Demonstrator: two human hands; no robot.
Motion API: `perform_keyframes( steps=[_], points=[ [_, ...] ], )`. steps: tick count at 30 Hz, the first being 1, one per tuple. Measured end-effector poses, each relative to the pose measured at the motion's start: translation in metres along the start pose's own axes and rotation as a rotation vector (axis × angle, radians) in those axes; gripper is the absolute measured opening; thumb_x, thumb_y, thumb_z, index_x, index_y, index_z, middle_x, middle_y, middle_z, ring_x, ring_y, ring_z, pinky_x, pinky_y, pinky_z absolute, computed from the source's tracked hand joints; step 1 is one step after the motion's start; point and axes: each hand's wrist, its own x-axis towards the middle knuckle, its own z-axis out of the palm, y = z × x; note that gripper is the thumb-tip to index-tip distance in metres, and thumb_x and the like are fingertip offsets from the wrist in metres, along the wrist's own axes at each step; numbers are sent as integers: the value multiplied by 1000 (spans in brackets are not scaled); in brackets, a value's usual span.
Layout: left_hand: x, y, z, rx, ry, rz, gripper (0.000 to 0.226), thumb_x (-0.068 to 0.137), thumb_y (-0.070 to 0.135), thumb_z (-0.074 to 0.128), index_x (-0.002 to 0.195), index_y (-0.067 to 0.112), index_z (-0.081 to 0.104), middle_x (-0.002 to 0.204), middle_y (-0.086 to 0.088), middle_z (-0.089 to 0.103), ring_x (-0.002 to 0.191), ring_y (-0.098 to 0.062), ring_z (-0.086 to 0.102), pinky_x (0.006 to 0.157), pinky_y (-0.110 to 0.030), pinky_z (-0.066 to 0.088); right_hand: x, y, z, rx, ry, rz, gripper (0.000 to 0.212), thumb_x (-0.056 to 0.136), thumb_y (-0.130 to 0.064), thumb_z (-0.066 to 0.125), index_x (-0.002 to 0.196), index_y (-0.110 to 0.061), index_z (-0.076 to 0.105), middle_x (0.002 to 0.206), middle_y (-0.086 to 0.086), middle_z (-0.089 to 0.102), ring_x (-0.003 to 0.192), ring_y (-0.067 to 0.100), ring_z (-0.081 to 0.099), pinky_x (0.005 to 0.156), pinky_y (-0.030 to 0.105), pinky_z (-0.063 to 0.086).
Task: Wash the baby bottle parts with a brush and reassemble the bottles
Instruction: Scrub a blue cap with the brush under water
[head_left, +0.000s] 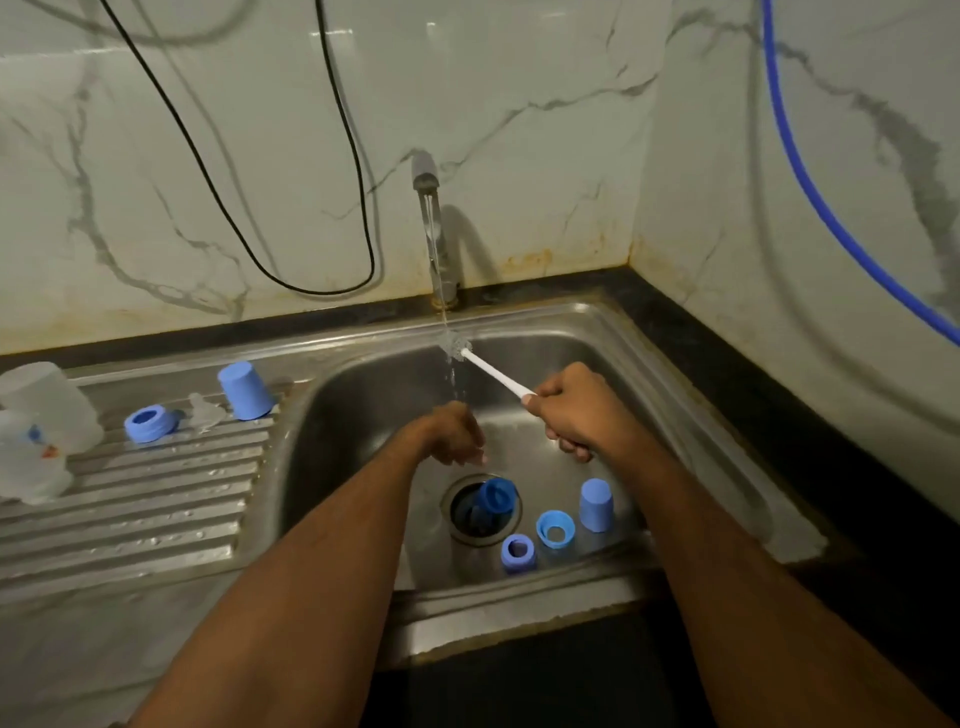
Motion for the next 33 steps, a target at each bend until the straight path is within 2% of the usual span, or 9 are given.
perform_keyframes(
  steps=[4, 8, 14, 18, 21, 24, 27, 30, 33],
  points=[
    [10, -1, 12, 83, -190, -2, 58, 77, 22, 88, 127, 8, 64, 121, -13, 67, 111, -28, 65, 91, -37, 58, 1, 3, 3, -36, -1, 1, 22, 97, -29, 62, 94, -10, 72, 59, 8, 59, 39, 14, 46, 39, 22, 39],
    [12, 2, 20, 140, -262, -9, 55, 80, 26, 85, 127, 7, 64, 129, -13, 60, 112, -31, 64, 92, -41, 59, 2, 4, 6, -50, -4, 7, 22, 98, -30, 62, 97, -10, 72, 62, 8, 60, 41, 15, 48, 41, 22, 41],
    [15, 9, 28, 251, -247, -1, 44, 86, 21, 80, 124, 4, 66, 125, -17, 64, 98, -31, 72, 86, -40, 61, 4, 7, 7, -41, 15, 6, 22, 97, -30, 62, 93, -10, 71, 60, 8, 59, 39, 14, 47, 40, 23, 41],
    [18, 8, 32, 319, -226, 28, 36, 89, 10, 73, 124, 10, 66, 125, -15, 64, 97, -30, 72, 77, -34, 62, 5, 8, 6, -38, 18, 5, 24, 96, -30, 62, 91, -8, 72, 58, 8, 58, 38, 14, 46, 40, 23, 41],
    [16, 8, 30, 315, -190, 63, 41, 87, -1, 67, 125, 14, 66, 128, -14, 60, 102, -29, 68, 70, -28, 59, 4, 8, 6, -41, 23, 2, 24, 96, -30, 62, 91, -8, 71, 59, 8, 58, 38, 15, 46, 40, 22, 41],
    [15, 8, 26, 152, -135, 54, 43, 86, -7, 64, 125, 10, 65, 124, -15, 59, 101, -32, 66, 59, -28, 59, 3, 7, 6, -44, 27, -1, 25, 97, -30, 62, 93, -7, 72, 59, 8, 58, 39, 15, 47, 40, 23, 41],
    [15, 0, 19, -114, -33, -10, 37, 89, -10, 60, 124, 5, 63, 116, -21, 61, 97, -38, 69, 65, -40, 63, 3, 8, 4, -30, 34, 0, 23, 96, -29, 61, 96, -9, 72, 60, 8, 58, 40, 15, 47, 40, 23, 42],
    [13, -14, 10, -417, 143, -106, 27, 94, -9, 52, 120, -4, 59, 98, -24, 60, 78, -38, 69, 66, -47, 63, 3, 8, 1, -13, 39, -8, 22, 96, -29, 61, 97, -9, 72, 60, 8, 58, 39, 14, 46, 40, 23, 41],
    [5, -20, 0, -678, 242, -176, 21, 97, -8, 47, 117, -8, 54, 90, -21, 57, 67, -35, 64, 57, -41, 62, 1, 7, 1, -4, 37, -11, 24, 95, -29, 62, 97, -8, 72, 60, 8, 58, 40, 15, 46, 40, 23, 41]
  ],
)
